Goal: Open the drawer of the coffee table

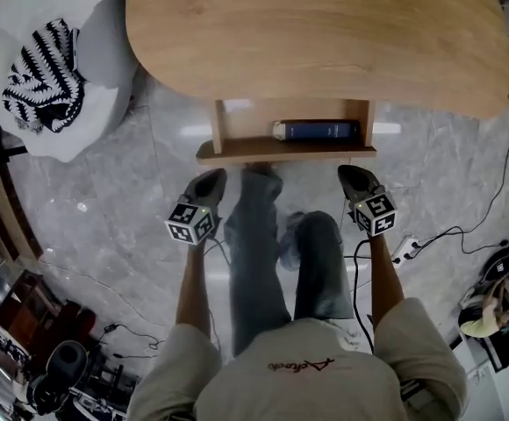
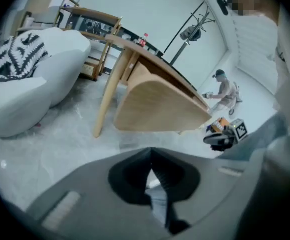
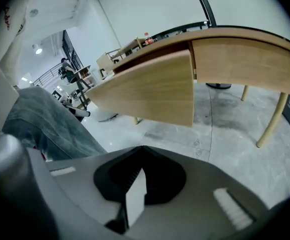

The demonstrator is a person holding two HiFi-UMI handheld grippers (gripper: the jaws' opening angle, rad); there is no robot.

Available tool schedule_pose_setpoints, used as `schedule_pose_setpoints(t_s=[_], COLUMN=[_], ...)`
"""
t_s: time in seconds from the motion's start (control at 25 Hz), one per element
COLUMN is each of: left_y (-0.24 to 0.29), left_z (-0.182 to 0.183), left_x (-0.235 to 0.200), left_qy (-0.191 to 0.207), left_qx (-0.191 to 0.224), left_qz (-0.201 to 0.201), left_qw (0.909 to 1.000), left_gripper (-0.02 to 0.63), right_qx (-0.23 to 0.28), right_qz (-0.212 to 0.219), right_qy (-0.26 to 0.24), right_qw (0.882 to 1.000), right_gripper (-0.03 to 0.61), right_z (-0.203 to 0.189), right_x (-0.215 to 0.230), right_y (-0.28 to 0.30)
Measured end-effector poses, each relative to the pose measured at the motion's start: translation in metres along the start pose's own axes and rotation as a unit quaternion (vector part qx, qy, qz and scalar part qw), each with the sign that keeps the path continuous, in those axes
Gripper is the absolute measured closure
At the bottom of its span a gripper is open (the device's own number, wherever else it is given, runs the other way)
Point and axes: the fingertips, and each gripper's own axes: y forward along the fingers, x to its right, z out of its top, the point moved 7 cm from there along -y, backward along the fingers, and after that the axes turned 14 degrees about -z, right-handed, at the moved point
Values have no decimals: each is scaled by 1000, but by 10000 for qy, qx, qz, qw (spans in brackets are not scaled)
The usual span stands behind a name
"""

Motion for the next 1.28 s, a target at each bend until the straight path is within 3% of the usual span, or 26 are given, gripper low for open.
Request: schedule_pose_setpoints(t_s=[0.28, 0.64, 0.96, 1.28], left_y=[-51, -122, -148, -189], left_z=[58, 164, 278, 339], left_x=[58, 174, 282, 382], left_qy=[-261, -61, 623, 1476], left_qx=[-83, -18, 343, 807], left_qz=[166, 22, -142, -153], left_qw=[9995, 10000, 9974, 9856], left_gripper=[614, 614, 614, 614], right_qx=[-232, 125, 1117, 2064], right_qz=[127, 145, -80, -300], right_qy=[76, 41, -146, -383], right_qw=[9996, 9998, 9936, 9773], right_gripper=[574, 574, 574, 574], right_z=[71, 197, 318, 378], right_x=[-32, -75, -88, -115], right_y=[-74, -186, -287, -391])
